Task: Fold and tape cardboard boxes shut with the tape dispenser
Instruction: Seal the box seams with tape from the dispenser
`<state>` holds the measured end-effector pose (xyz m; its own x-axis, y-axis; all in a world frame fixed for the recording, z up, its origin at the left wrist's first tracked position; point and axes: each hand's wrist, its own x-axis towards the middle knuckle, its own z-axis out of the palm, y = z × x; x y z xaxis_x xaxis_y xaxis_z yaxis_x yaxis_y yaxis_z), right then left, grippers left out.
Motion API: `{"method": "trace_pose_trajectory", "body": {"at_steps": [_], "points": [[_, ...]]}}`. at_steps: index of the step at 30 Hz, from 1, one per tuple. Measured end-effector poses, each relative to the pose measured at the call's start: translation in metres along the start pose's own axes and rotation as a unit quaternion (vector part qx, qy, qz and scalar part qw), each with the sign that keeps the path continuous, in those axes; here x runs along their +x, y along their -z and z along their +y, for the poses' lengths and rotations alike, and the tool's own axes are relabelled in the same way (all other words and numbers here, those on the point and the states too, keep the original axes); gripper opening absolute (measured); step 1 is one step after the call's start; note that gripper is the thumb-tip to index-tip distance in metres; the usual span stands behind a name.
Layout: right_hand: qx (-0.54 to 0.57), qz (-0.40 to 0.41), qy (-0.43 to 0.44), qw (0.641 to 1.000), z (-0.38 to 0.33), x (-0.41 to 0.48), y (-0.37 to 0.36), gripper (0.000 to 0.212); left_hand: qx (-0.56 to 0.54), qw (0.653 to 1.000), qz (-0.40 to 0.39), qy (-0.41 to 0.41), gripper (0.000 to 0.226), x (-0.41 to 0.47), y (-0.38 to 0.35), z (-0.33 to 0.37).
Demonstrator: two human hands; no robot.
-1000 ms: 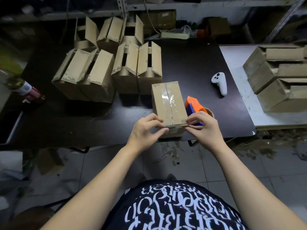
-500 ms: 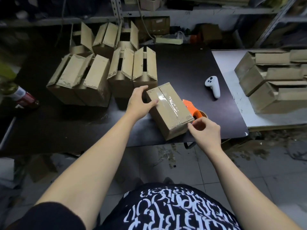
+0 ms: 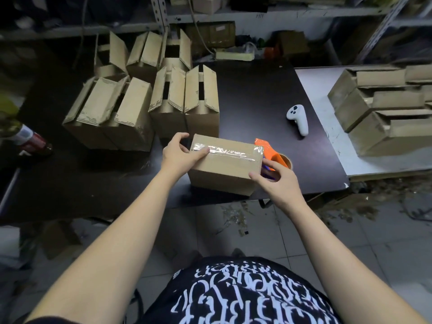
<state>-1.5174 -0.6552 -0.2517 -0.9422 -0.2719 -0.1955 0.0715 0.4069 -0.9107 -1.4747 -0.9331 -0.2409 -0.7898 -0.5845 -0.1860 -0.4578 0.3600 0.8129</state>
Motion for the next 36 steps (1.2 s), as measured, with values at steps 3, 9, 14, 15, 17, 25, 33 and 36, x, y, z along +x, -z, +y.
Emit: {"method": "trace_pose_trajectory", "body": {"at_steps": [3,9,14,15,17,25,33,36], "points": [[0.049,-0.051,0.014,0.997,-0.002,0.005,-0.009,0.069,-0.019,0.999,-0.034,-0.018,0.071,-0.003,0.008,-0.008],[-0.052,0.093,0.020,0.994,-0.014,0.027,-0.020,0.036,0.005,1.000,-0.007,-0.020,0.036,-0.017,0.022,-0.018],[-0.066,0.085,0.000,0.994,-0.015,0.040,-0.024,0.024,0.042,0.998,-0.053,-0.016,0.032,-0.037,0.015,-0.022],[-0.069,0.081,0.010,0.994,-0.016,0.039,-0.024,0.021,0.054,0.997,-0.052,-0.021,0.031,-0.041,0.012,-0.022],[-0.120,0.107,0.023,0.987,-0.014,0.036,-0.023,0.017,0.087,0.995,-0.031,-0.023,0.034,-0.046,0.006,-0.017],[-0.352,0.039,-0.068,0.933,0.027,0.047,-0.018,0.043,0.072,0.997,-0.033,0.017,0.044,-0.058,-0.023,0.001],[-0.449,0.065,-0.099,0.886,0.040,0.047,-0.009,0.032,0.064,0.997,-0.046,0.024,0.052,-0.057,-0.049,0.021],[-0.443,0.086,-0.087,0.888,0.043,0.042,-0.005,0.031,0.062,0.997,-0.039,0.021,0.052,-0.057,-0.055,0.027]]}}
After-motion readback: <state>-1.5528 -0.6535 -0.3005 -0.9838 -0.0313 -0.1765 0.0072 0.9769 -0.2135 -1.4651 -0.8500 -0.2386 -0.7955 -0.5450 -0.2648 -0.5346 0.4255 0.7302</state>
